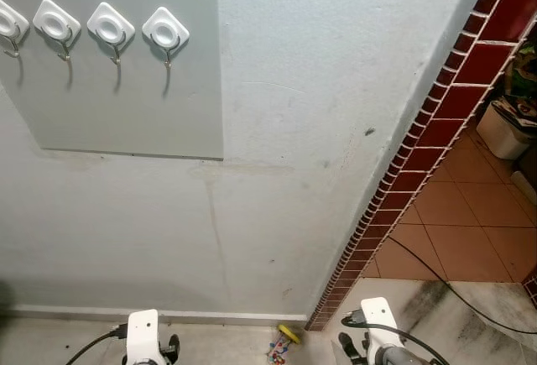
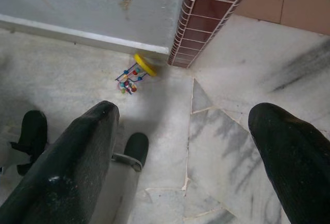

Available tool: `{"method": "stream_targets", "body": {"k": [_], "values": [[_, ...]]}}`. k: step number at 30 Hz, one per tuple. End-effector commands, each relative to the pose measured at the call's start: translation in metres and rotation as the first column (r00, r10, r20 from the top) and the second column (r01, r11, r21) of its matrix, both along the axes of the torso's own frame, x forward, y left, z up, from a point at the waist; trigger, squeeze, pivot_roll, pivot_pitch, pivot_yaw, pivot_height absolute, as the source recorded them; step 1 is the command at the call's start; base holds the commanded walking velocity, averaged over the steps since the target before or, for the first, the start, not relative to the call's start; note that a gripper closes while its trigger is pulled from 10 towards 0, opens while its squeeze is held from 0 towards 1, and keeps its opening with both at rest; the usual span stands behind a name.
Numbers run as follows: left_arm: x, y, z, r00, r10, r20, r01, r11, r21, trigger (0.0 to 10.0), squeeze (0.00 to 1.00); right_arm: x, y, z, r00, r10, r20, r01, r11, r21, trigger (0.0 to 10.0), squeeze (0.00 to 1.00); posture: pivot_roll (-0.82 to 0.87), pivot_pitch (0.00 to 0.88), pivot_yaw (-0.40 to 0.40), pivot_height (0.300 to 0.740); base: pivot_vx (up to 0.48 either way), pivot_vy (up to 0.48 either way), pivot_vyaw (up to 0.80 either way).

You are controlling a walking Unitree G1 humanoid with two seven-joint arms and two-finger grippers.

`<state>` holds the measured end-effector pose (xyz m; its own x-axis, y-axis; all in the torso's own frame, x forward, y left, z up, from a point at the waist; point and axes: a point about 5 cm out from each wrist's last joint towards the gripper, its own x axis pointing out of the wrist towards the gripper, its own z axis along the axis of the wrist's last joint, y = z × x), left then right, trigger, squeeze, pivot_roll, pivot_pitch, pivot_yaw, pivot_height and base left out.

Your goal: Hang keys on a hook

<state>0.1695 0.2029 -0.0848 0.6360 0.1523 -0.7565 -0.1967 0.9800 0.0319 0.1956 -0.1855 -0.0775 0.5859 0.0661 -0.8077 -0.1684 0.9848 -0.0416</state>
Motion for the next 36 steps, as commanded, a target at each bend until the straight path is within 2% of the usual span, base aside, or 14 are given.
{"method": "stream_targets", "body": {"k": [1,10,32,36], "values": [[-0.003,0.001,-0.001,1.000,-0.002,-0.005,0.002,1.000,0.011,10.0,0.00,-0.002,0.000,-0.001,1.000,0.007,-0.007,-0.007,1.000,0.003,10.0,0.00,0.00,0.000,-0.052,0.740,0.000,0.000,0.00],[-0.007,-0.003,-0.003,1.000,-0.004,-0.013,0.004,1.000,0.002,10.0,0.00,-0.005,0.001,-0.002,0.999,0.033,-0.013,-0.033,0.999,0.003,10.0,0.00,-0.01,0.000,-0.056,0.740,0.000,0.000,0.00],[-0.010,-0.007,-0.005,0.999,-0.021,-0.028,0.021,1.000,-0.010,10.0,0.00,-0.012,-0.003,-0.005,0.999,0.017,-0.031,-0.017,1.000,-0.002,10.0,0.00,-0.02,0.000,-0.054,0.740,0.000,0.000,0.00],[-0.019,-0.007,-0.009,0.999,-0.016,-0.047,0.015,1.000,-0.016,10.0,0.00,-0.019,-0.003,-0.008,0.999,0.013,-0.043,-0.013,1.000,0.006,10.0,0.00,-0.02,0.000,-0.052,0.740,0.000,0.000,0.00]]}}
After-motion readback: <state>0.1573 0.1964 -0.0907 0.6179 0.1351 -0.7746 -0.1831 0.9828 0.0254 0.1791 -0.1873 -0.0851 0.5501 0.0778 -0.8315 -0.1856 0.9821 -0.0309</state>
